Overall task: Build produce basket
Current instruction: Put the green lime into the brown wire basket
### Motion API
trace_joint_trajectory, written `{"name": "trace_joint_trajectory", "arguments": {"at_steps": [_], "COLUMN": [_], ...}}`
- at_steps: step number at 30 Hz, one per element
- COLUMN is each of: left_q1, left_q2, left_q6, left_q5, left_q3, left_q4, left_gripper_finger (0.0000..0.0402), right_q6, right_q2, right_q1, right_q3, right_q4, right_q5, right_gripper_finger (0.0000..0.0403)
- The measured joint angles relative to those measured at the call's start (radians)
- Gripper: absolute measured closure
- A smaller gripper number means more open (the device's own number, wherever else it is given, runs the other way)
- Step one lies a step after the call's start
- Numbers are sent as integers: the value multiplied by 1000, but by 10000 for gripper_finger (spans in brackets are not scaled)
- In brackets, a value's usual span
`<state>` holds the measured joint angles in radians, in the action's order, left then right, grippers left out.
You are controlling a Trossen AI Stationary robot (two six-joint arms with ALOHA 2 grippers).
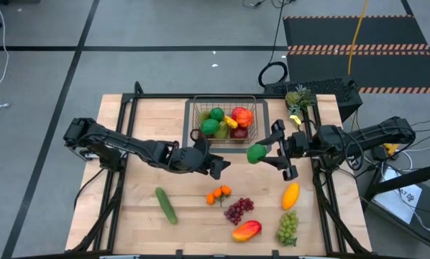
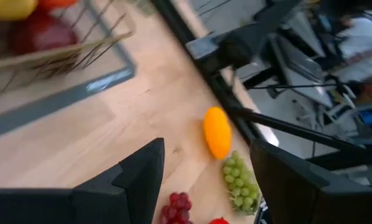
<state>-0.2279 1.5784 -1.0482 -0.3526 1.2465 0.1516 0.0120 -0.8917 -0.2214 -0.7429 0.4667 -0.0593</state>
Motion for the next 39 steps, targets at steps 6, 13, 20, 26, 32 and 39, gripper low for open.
{"name": "trace_joint_trajectory", "arguments": {"at_steps": [6,13,20,26,32,39], "left_q1": [-11,-10,-16,-6,18,48], "left_q2": [0,0,0,0,1,2], "left_q6": [200,422,544,551,549,547], "left_q5": [-34,-45,-143,-149,-111,-57], "left_q3": [0,0,0,0,0,0], "left_q4": [-149,-309,-395,-419,-423,-459], "left_gripper_finger": [165,165,149,75,39,58], "right_q6": [141,308,208,150,148,157], "right_q2": [0,0,0,-3,-29,-44], "right_q1": [0,0,0,0,27,51], "right_q3": [0,0,0,0,0,0], "right_q4": [0,0,-23,-65,-84,-84], "right_q5": [0,-80,-157,-234,-278,-277], "right_gripper_finger": [195,195,195,195,195,195]}}
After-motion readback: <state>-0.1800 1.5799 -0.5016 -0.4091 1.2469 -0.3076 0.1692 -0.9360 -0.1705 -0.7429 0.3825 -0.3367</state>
